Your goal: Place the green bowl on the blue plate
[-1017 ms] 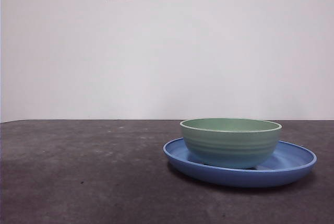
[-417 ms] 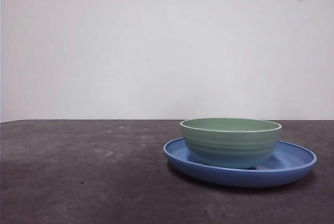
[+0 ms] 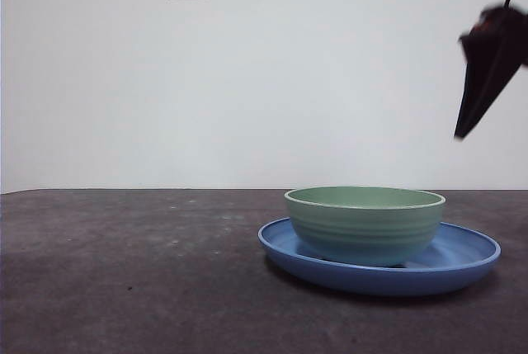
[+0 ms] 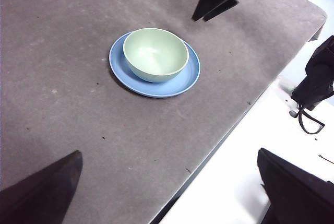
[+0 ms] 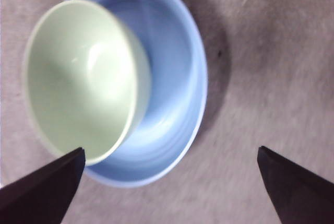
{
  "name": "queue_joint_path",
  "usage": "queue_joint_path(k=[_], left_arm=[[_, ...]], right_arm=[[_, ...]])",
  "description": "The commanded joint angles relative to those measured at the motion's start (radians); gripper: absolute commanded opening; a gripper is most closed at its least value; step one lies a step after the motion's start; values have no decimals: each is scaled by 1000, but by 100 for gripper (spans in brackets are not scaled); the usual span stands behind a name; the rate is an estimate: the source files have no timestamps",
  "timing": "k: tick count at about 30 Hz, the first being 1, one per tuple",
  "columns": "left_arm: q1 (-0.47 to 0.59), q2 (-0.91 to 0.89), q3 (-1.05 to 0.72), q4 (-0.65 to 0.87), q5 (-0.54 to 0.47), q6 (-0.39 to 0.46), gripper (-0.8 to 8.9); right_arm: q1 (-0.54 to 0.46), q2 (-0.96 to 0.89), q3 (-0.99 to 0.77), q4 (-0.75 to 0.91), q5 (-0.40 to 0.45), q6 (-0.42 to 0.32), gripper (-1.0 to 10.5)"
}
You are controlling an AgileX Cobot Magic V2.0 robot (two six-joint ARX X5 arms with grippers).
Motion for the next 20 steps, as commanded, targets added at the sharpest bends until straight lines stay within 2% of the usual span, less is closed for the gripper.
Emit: queue_joint_path(k=[1,8,14,20], left_arm=[[-5,3,11,13,8,-2,592],[-5,3,11,12,8,-2,592],[-5,3,11,14,8,-2,592],[-5,3,11,14,8,-2,592]], right_arm=[[-1,66,18,51,-3,-38,450],[1,172,18,132,-7,-42,321],[8,235,18,174,-37,-51,311],[18,289,18,201,-72,-54,241]])
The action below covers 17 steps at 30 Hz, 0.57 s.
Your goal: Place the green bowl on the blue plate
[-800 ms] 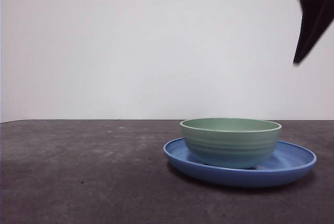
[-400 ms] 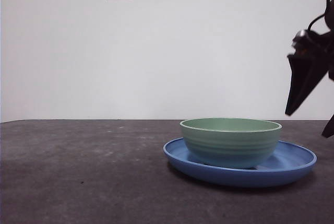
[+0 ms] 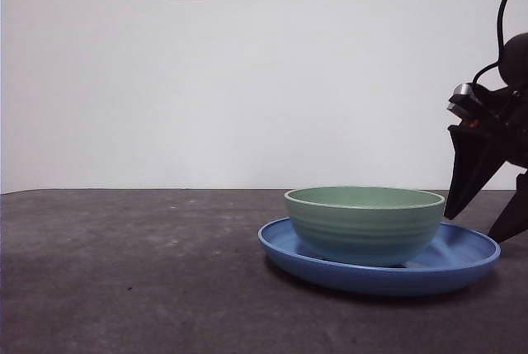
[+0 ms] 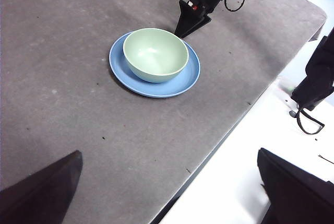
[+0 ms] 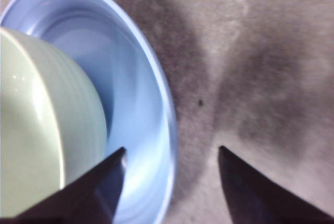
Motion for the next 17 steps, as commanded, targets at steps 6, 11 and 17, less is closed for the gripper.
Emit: queue_joint_path(k=[6,11,17], left_arm=[[-5,3,11,13,8,-2,592],[-5,3,11,14,8,-2,592],[-5,3,11,16,8,-2,592]], right_arm=[[25,60,17,43,-37,-15,191],[37,65,17,51,-10,-9,151],[42,65,17,47,29,-3,103]])
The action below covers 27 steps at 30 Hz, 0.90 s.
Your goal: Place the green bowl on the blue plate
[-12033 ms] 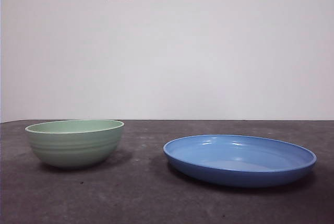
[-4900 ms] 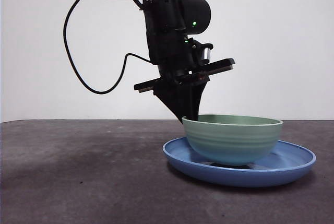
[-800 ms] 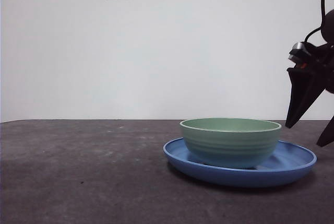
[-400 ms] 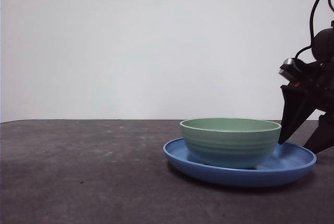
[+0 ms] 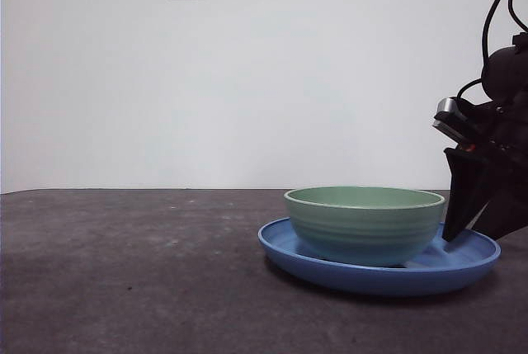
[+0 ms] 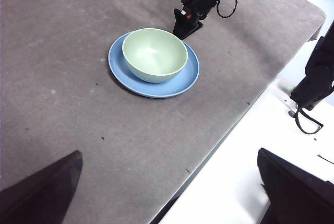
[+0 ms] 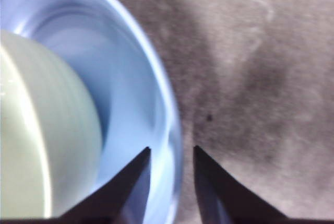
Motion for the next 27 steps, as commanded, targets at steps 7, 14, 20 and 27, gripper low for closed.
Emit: queue_joint_path(k=[7,14,20,27], left_arm=[[-5,3,11,18,5,-2,592],[-5,3,11,18,5,-2,592],[-5,3,11,18,5,-2,592],[-5,3,11,19,5,-2,592]], right_arm=[[7,21,17,0,19,15,11],[23,19,50,-24,23,48,11],[62,19,155,-122,56,53,11],[153,19,241,-157,55,111,11]])
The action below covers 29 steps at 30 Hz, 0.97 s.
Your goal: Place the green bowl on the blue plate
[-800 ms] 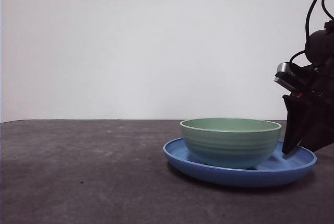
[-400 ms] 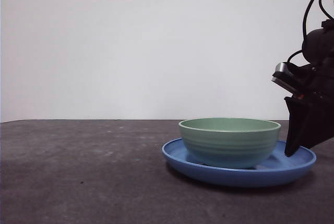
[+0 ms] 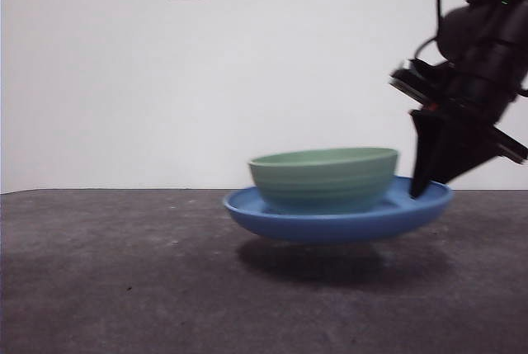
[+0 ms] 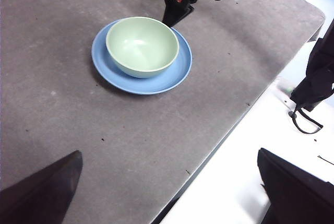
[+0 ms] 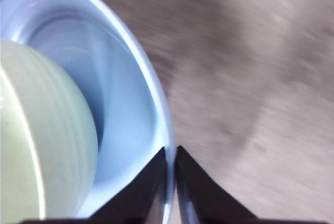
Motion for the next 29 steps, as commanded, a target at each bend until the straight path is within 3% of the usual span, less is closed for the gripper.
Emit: queue_joint_path(k=[1,13,20,29], left_arm=[[-5,3,11,14,5,-1,592],[-5,3,11,46,5,2,592],[-5,3,11,43,5,2,592],[-5,3,11,37,5,2,592]], right_arm=[[45,17,30,11,-11,58,11],[219,49,31,150,-10,215,11],[248,119,31,171,60,221,11],[240,152,30,161,88,219,11]])
